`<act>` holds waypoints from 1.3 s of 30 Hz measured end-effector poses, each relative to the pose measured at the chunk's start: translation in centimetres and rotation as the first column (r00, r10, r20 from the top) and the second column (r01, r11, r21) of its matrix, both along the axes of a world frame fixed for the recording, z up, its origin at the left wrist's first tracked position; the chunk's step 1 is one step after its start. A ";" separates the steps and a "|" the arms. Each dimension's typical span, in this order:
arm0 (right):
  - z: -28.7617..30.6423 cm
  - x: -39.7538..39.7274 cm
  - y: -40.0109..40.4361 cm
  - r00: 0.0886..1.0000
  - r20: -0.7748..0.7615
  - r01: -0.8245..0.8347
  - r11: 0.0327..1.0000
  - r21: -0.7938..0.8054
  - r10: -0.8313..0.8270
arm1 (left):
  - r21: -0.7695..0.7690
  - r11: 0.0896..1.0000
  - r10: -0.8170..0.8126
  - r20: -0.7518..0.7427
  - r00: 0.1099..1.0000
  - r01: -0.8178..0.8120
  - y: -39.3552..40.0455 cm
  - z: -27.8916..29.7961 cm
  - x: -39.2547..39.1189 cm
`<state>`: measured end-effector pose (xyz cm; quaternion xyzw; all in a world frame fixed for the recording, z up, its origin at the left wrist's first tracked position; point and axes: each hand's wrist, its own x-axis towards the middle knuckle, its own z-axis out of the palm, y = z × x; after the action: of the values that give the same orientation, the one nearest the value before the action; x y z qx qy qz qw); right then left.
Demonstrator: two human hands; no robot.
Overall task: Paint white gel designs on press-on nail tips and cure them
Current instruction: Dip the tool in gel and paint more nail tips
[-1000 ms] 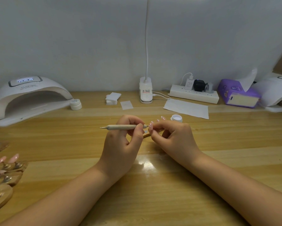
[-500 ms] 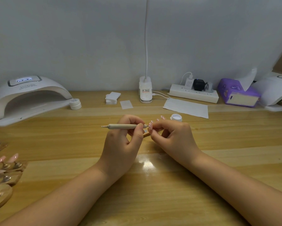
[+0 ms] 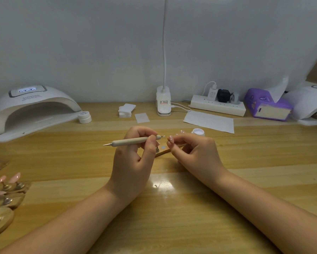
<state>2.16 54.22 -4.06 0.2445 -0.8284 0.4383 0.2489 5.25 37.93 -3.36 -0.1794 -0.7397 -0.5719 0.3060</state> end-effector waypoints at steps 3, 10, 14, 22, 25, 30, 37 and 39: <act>0.0 0.0 0.0 1.000 0.002 -0.006 1.000 -0.010 0.006 | -0.030 0.999 -0.024 -0.014 1.000 0.024 0.1 0.0 0.2; 0.1 0.1 0.0 1.000 -0.004 -0.013 1.000 -0.015 0.012 | -0.099 0.993 -0.066 -0.029 0.997 0.063 0.1 -0.1 0.2; 0.0 0.1 0.0 1.000 -0.017 -0.020 1.000 -0.009 0.020 | -0.113 0.992 -0.067 -0.034 0.997 0.063 0.1 -0.1 0.1; -0.1 -0.1 0.2 0.999 -0.044 -0.006 1.000 0.007 0.007 | -0.138 0.990 -0.044 -0.040 0.998 0.038 0.2 0.0 0.1; -0.1 -0.1 0.2 0.999 -0.038 -0.011 1.000 0.014 0.011 | -0.145 0.989 -0.042 -0.039 0.998 0.036 0.2 0.0 0.1; -0.2 -0.2 0.2 1.000 -0.022 -0.007 1.000 -0.005 0.007 | -0.088 0.996 -0.040 -0.082 0.996 0.033 0.1 -0.1 0.0; 0.0 -0.1 0.2 0.996 -0.024 -0.087 0.995 -0.057 0.086 | -0.082 0.996 0.032 -0.080 0.996 -0.038 -0.6 -0.6 -0.8; 0.1 -0.1 0.2 0.995 -0.034 -0.093 0.994 -0.051 0.091 | -0.057 0.998 0.039 -0.017 0.999 -0.040 -0.6 -0.7 -0.9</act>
<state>2.07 54.47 -4.00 0.2827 -0.8004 0.4669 0.2480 4.31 37.32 -4.04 -0.1779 -0.7566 -0.5429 0.3180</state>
